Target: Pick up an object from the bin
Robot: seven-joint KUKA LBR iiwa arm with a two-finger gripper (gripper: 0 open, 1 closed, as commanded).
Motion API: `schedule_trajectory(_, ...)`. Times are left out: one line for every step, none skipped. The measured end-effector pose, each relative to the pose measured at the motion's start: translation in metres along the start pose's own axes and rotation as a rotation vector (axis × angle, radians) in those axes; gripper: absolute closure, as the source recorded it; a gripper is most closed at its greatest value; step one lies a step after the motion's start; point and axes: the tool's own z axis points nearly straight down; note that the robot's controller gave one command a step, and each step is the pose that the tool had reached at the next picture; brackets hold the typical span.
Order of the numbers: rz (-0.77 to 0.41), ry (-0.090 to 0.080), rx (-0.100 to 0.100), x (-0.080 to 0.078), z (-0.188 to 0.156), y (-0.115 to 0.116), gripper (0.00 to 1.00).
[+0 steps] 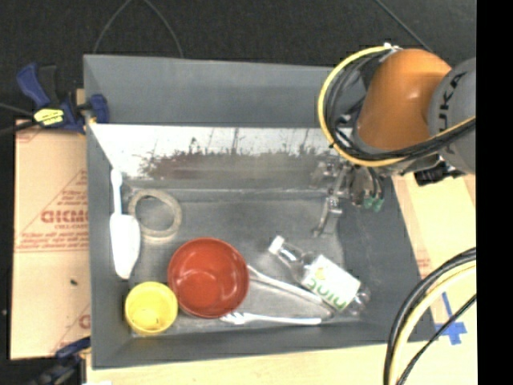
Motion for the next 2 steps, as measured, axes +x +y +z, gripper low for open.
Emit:
schedule_trajectory(0.143,-0.004,-0.005,0.025,-0.028,0.087,0.0)
schedule_trajectory(-0.072,0.005,0.006,0.056,0.039,0.006,0.0)
